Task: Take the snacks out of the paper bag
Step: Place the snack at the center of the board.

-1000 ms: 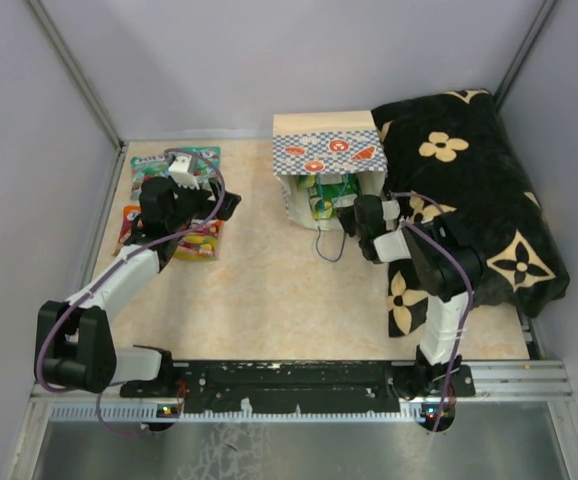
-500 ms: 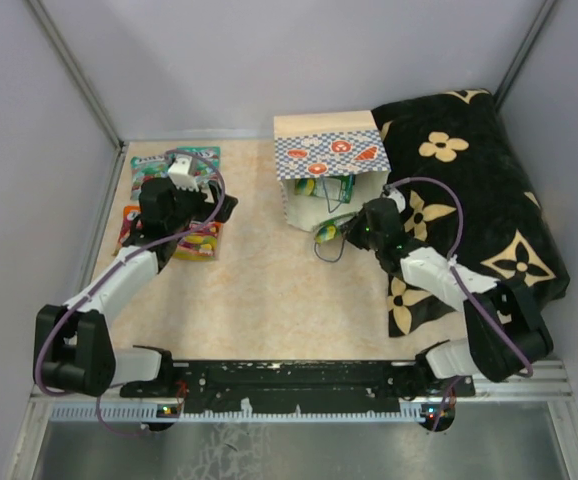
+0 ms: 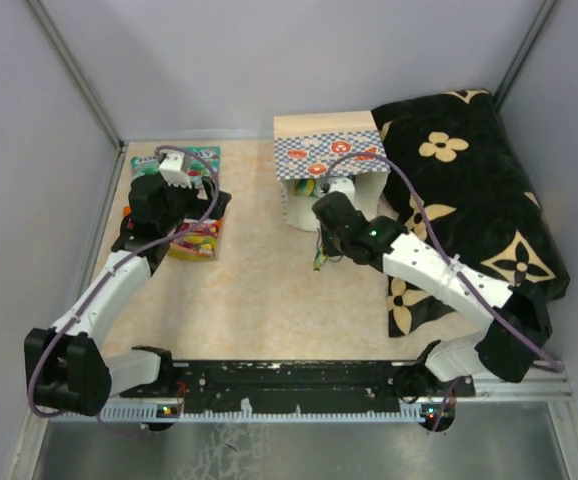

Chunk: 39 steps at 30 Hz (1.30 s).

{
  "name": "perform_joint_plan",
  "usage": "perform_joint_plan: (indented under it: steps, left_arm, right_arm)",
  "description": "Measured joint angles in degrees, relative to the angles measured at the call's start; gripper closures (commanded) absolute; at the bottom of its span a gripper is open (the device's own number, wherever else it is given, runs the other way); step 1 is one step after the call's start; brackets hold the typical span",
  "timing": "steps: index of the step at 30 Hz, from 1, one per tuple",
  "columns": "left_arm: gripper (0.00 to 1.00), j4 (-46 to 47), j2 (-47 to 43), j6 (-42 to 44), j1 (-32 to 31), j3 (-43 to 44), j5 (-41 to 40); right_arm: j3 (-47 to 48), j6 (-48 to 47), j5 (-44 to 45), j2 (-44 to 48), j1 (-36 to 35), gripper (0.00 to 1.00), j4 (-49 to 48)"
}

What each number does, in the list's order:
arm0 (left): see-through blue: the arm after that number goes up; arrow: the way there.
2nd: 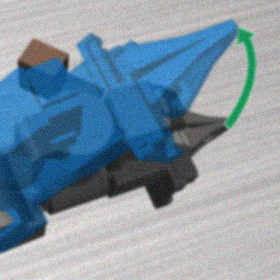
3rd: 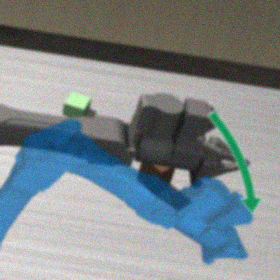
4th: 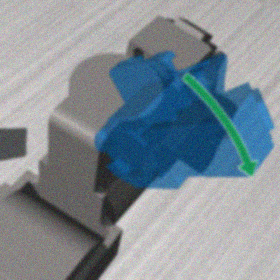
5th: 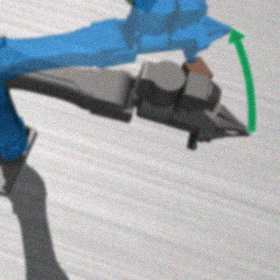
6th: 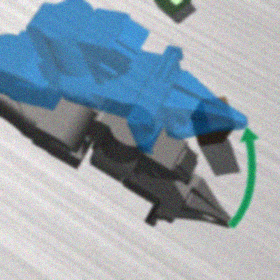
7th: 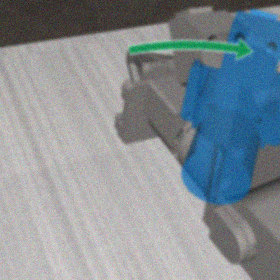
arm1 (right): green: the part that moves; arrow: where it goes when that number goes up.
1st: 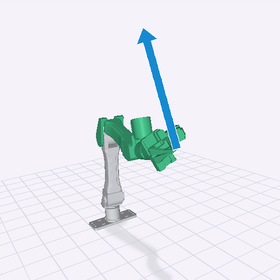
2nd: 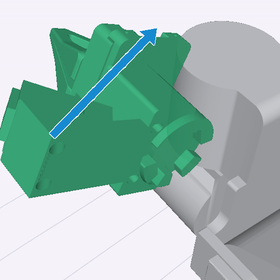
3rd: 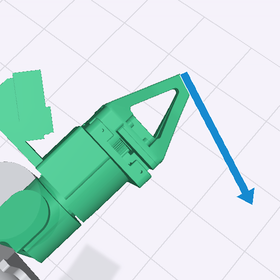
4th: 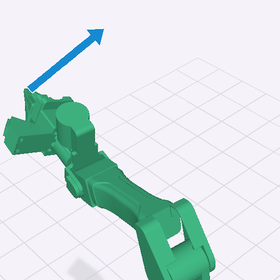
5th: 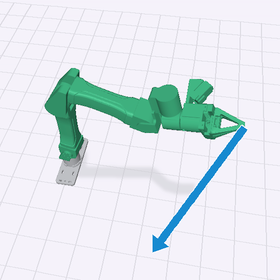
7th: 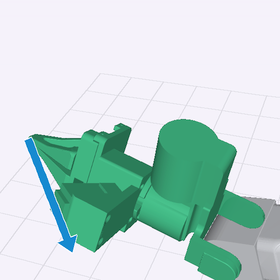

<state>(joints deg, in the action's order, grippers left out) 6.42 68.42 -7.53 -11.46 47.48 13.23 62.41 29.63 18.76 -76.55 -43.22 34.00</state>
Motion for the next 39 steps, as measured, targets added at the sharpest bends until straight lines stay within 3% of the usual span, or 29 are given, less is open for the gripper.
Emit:
perform_joint_plan:
  steps: [8, 17, 19, 20, 21, 22, 26, 32, 39]
  left_arm:
    - [0.0, -2.4, -0.3, -1.8, 0.0, 6.7, -3.0]
    - [0.0, -4.1, 1.3, -5.8, 0.0, 13.1, -4.8]
    - [0.0, -4.9, 2.6, -6.4, 0.3, 14.4, -4.9]
    - [0.0, -5.4, 3.6, -6.7, 0.5, 15.3, -4.9]
    - [0.0, -5.7, 4.3, -6.9, 0.7, 16.1, -4.9]
    - [0.0, -6.5, 5.6, -7.1, 1.0, 17.5, -4.9]
    - [0.0, -8.9, 10.6, -7.7, 2.7, 24.0, -4.9]
    - [0.0, -8.5, 12.0, -8.3, 3.8, 26.9, -4.9]
    - [0.0, -6.8, 10.4, -11.6, 4.2, 24.3, -3.4]
  right_arm:
    - [21.7, -8.0, 10.5, -17.7, -14.6, 1.0, 11.6]
    - [35.5, -10.6, 6.1, -42.6, -22.7, 0.93, 13.5]
    - [37.6, -10.8, 4.0, -45.5, -23.5, 0.84, 13.7]
    - [38.4, -11.1, 2.6, -46.6, -23.8, 0.72, 13.6]
    - [38.9, -11.3, 1.4, -46.9, -23.9, 0.43, 13.6]
    - [39.2, -11.7, -0.3, -47.0, -23.9, 0.27, 13.4]
    - [40.8, -14.6, -9.6, -47.0, -23.2, 0.02, 10.5]
    - [33.4, -19.2, -26.1, -42.0, -19.3, 0.01, 0.5]
    - [18.1, -14.9, -27.0, -27.5, -16.3, 0.01, -13.9]
